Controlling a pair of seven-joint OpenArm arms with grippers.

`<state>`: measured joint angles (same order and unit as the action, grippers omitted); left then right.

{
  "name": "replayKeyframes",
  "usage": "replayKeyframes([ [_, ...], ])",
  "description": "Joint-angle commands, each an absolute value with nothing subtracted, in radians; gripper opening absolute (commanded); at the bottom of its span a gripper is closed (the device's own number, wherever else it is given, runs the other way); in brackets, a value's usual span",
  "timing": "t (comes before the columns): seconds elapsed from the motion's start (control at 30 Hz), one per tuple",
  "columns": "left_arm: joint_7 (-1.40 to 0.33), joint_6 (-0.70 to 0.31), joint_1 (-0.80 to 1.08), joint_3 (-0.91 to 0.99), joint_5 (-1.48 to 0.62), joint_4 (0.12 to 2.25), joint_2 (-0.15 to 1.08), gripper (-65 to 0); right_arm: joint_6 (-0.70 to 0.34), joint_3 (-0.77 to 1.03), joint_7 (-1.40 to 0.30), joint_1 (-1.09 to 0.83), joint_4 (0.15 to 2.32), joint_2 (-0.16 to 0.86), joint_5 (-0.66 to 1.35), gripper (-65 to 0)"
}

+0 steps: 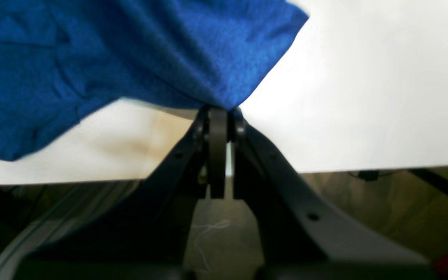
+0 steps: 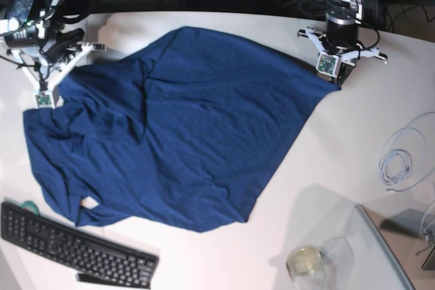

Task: Layout the t-shirt on the table in an organized manner, then fold the t-shirt properly
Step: 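Release the shirt and regrasp its edge with the right gripper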

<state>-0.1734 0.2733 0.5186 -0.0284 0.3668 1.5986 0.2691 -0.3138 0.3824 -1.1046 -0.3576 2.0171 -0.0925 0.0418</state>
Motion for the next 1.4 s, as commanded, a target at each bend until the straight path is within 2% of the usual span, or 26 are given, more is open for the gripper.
replayKeyframes([
  [0.0,-0.157,0.288,0.521,-0.025,0.378,1.612,0.274,-65.0,-0.311,0.383,-1.081,-0.332,2.034,-0.088,0.042,-65.0],
  [0.23,-0.157,0.288,0.521,-0.025,0.378,1.567,0.277,-65.0,-0.312,0.303,-0.998,-0.231,2.037,-0.067,0.042,-65.0],
  [0.53,-0.151,0.288,0.521,-0.025,0.378,1.468,0.278,-65.0,-0.312,-0.027,-0.897,-0.028,2.014,-0.051,0.038,-65.0],
  [0.67,-0.151,0.289,0.527,-0.025,0.377,1.474,0.277,-65.0,-0.311,-0.162,-0.892,0.088,1.857,-0.070,0.036,-65.0],
  [0.83,-0.156,0.289,0.529,-0.025,0.377,1.469,0.278,-65.0,-0.311,-0.269,-0.854,0.217,1.501,-0.091,0.039,-64.5],
  [0.9,-0.157,0.289,0.529,-0.025,0.377,1.469,0.278,-65.0,-0.311,-0.321,-0.832,0.265,1.382,-0.091,0.039,-59.3],
  [0.97,-0.157,0.289,0.529,-0.025,0.377,1.469,0.278,-65.0,-0.311,-0.358,-0.837,0.295,1.334,-0.088,0.039,-48.2],
  [1.03,-0.157,0.289,0.529,-0.025,0.377,1.469,0.278,-65.0,-0.306,-0.349,-0.868,0.280,1.399,-0.085,0.039,-36.8],
  [1.1,-0.157,0.289,0.529,-0.025,0.377,1.469,0.278,-65.0,-0.305,-0.277,-0.897,0.225,1.532,-0.054,0.038,-29.4],
  [1.23,-0.157,0.289,0.530,-0.025,0.377,1.468,0.278,-65.0,-0.257,-0.050,-0.937,0.068,1.713,-0.039,0.036,-27.3],
  [1.3,-0.157,0.289,0.530,-0.024,0.377,1.468,0.278,-65.0,-0.173,0.071,-0.935,0.007,1.713,-0.039,0.038,-27.3],
  [1.37,-0.157,0.289,0.530,-0.024,0.377,1.468,0.278,-65.0,-0.140,0.170,-0.915,-0.030,1.679,-0.038,0.038,-27.3],
])
